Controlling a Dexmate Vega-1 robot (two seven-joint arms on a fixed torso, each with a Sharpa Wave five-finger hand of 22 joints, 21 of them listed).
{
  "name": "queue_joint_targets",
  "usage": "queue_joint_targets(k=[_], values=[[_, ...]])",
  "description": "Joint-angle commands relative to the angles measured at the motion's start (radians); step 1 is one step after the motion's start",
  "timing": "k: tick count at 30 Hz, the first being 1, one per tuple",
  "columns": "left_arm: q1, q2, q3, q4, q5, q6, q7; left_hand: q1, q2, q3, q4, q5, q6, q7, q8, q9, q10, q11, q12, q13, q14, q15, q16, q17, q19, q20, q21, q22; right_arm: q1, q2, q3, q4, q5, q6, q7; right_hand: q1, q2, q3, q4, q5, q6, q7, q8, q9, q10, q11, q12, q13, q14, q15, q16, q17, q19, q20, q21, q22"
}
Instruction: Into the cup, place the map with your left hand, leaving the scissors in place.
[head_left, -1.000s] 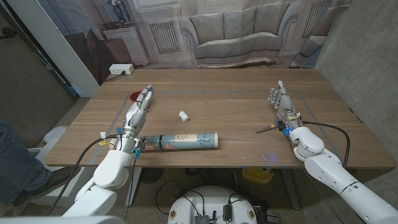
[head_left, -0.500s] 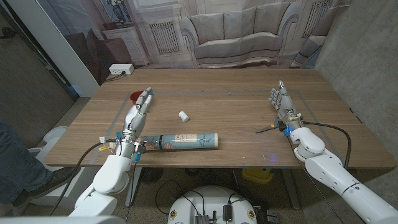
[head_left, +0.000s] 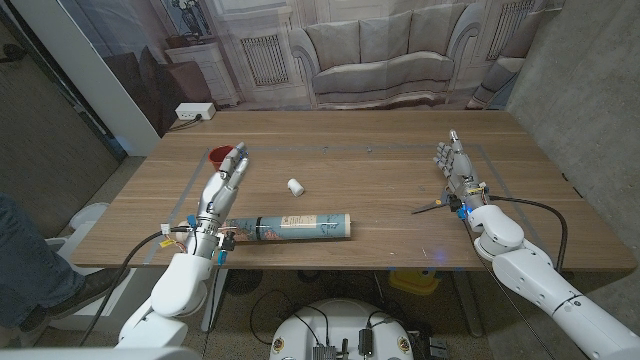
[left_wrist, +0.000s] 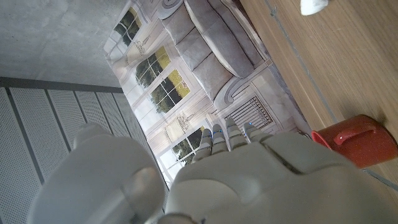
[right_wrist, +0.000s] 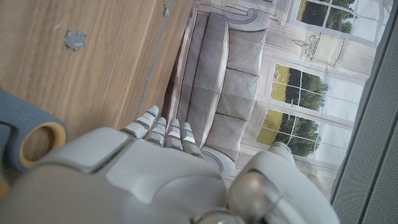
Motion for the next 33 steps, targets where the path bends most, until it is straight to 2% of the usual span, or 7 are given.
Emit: queue_joint_targets(k=[1,10,22,33], values=[[0.034,0.004,-0.026,-0.042,0.072,0.045,0.03,0.007,0.002,-0.002,-0.009,0.006,0.011,0.002,-0.002,0.005,0.008,-0.001,-0.006,0.002,0.003,-0.002,-0.001,0.002,-0.016,-0.008,0.004,0.003,0.006,0.006,-0.003,0.003,0.003,-0.006,-0.001,0.011,0.001,-0.005,-0.001,0.006,0.007,0.001,-0.003,0.004,0.004,0.002,-0.003,0.005,0.009,0.005,-0.004,0.004,0.009,-0.005,-0.004,0.003],[0.066,-0.008,-0.052,-0.073,0.15,0.079,0.075,0.011,0.003,-0.003,-0.01,0.006,0.023,-0.001,0.0,0.005,0.018,-0.003,-0.004,0.002,0.011,-0.006,0.001,0.002,-0.015,-0.007,0.005,0.003,0.01,0.003,-0.002,-0.002,0.001,-0.014,-0.007,0.014,0.002,-0.007,-0.001,0.006,0.005,0.001,-0.004,0.005,0.004,0.004,-0.004,0.005,0.011,0.004,-0.005,0.004,0.017,-0.004,-0.003,0.003],[0.099,-0.054,-0.069,-0.104,0.337,0.139,0.186,0.017,0.005,-0.005,-0.012,0.007,0.033,-0.006,0.001,0.005,0.026,-0.009,-0.004,0.002,0.017,-0.012,0.001,0.002,-0.012,-0.01,0.006,0.003,-0.001,-0.011,0.009,-0.025,0.003,-0.027,-0.015,0.016,0.004,-0.008,-0.003,0.005,0.007,0.003,-0.003,0.005,0.003,0.006,-0.004,0.005,0.01,0.004,-0.006,0.004,0.018,-0.004,-0.004,0.003],[0.102,-0.056,-0.067,-0.113,0.4,0.172,0.219,0.021,0.006,-0.005,-0.013,0.007,0.036,-0.008,-0.001,0.005,0.03,-0.011,-0.005,0.002,0.021,-0.015,0.0,0.002,-0.009,-0.011,0.006,0.002,-0.009,-0.009,0.014,-0.04,0.001,-0.028,-0.027,0.017,0.005,-0.009,-0.003,0.005,0.008,0.004,-0.003,0.005,0.003,0.006,-0.005,0.006,0.01,0.006,-0.006,0.004,0.018,-0.003,-0.005,0.003]])
